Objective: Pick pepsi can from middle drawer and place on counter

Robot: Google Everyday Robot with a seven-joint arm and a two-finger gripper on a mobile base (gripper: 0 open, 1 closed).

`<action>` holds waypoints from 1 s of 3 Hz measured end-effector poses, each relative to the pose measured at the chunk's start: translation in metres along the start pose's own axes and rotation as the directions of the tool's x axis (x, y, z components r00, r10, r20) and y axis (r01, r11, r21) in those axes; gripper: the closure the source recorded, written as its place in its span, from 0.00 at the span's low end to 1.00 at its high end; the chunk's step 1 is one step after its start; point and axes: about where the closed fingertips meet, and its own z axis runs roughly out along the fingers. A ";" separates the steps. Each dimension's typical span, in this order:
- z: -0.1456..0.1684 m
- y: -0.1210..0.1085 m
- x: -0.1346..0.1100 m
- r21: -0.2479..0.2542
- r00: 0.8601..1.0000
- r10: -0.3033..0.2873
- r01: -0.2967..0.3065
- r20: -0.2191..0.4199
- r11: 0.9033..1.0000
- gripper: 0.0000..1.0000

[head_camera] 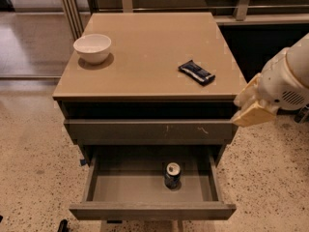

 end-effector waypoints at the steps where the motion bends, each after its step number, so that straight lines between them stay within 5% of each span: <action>1: 0.077 0.012 0.002 -0.054 0.995 0.057 -0.053 0.081 0.997 0.81; 2: 0.087 0.001 -0.002 -0.005 0.993 0.061 -0.060 0.105 0.998 1.00; 3: 0.087 0.001 -0.002 -0.005 0.993 0.061 -0.060 0.105 0.998 1.00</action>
Offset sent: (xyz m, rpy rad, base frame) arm 0.0085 0.0202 -0.0586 0.0879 0.0273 -0.0119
